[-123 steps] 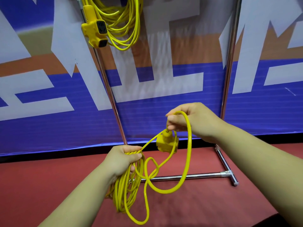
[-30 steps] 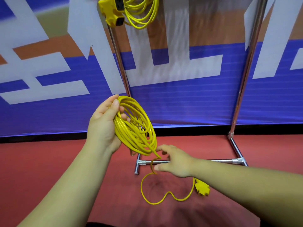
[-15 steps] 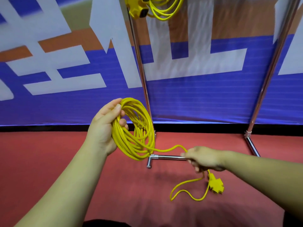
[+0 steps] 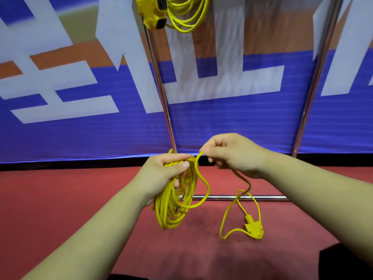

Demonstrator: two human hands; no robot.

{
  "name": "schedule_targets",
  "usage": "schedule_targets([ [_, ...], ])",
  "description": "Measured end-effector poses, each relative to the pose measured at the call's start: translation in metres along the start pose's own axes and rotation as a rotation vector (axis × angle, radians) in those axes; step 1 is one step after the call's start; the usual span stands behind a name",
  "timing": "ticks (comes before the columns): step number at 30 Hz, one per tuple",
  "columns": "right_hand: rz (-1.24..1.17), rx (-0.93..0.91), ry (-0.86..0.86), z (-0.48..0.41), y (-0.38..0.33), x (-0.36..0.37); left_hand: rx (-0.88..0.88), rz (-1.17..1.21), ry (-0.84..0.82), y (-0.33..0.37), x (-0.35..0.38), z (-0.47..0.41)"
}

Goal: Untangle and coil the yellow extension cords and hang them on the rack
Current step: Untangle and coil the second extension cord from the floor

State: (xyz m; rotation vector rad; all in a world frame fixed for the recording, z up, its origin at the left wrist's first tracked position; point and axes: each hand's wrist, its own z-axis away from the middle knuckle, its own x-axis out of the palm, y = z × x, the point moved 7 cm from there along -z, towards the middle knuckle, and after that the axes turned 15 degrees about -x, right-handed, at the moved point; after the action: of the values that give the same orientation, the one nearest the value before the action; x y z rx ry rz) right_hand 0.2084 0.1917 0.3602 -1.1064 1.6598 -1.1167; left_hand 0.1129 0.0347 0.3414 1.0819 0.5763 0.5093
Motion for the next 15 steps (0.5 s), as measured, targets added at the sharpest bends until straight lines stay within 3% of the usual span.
schedule_targets([
  [4,-0.048,-0.062,0.094,0.002,-0.013,-0.014,0.009,-0.063,-0.074,0.007,0.03,0.001],
  [10,-0.034,-0.134,0.058,0.006,-0.027,-0.034,0.098,-0.132,-0.088,0.022,0.056,-0.002],
  [15,-0.034,0.036,-0.149,0.017,0.013,-0.054,0.156,0.092,-0.057,0.047,0.041,0.002],
])
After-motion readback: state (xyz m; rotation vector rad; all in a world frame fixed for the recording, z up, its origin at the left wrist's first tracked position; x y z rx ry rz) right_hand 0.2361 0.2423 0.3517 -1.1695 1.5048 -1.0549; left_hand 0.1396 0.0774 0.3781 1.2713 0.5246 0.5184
